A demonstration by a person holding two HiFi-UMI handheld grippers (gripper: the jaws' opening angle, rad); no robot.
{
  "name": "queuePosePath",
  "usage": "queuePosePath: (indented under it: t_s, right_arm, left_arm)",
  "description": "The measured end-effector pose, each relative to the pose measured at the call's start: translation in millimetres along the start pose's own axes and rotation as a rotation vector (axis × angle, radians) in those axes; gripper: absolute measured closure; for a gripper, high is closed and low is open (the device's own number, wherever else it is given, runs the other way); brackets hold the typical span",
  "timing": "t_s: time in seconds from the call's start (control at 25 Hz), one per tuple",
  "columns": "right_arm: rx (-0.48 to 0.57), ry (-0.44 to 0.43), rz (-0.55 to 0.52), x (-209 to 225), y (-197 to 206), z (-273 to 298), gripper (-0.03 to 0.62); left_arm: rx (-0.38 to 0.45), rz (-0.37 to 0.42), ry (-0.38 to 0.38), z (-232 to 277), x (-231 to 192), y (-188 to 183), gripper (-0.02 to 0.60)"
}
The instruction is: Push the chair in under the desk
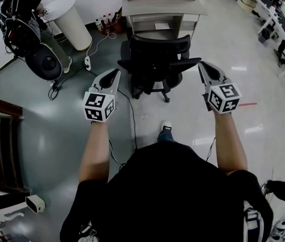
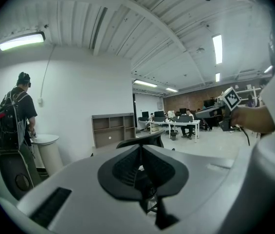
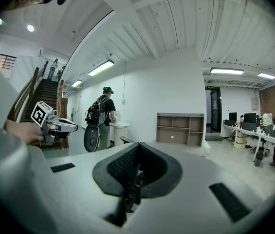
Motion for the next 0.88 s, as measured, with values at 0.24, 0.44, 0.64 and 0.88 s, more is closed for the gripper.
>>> queuePosePath:
  t_s: [0.24,0.44,0.64,0.88]
  right_arm:
    - [-0.005,0.003,0.013,19.9,3.7,21.8,0.595]
    - [0.004,-0.011,0.022,44.4,-4.9,52.9,0.595]
    - [0.003,-0.028,0.032,73.9,-12.3,89.5,0.595]
    - [0.007,-0.031,0.026,109.7,-25.5,127.3,0.597]
  left_arm:
    - [-0.013,0.004,0.014,30.3,-5.5,-5.3,0.557]
    - [-0.021,0.006,-0.008,58.1,-23.6,-19.9,0.557]
    - [-0.028,0.001,-0.032,90.5,-39.5,-31.4,0.557]
    - [-0.026,-0.026,-0.058,132.4,-58.9,-43.9,0.557]
Point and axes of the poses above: the fingertips, and each gripper's own axes: z forward along the fingers, x to its right, y out of its underside, the point moved 7 cm from there along -z, backward along the fingers, and after that the axes turned 10 degrees about -x, right-handed, at the moved point
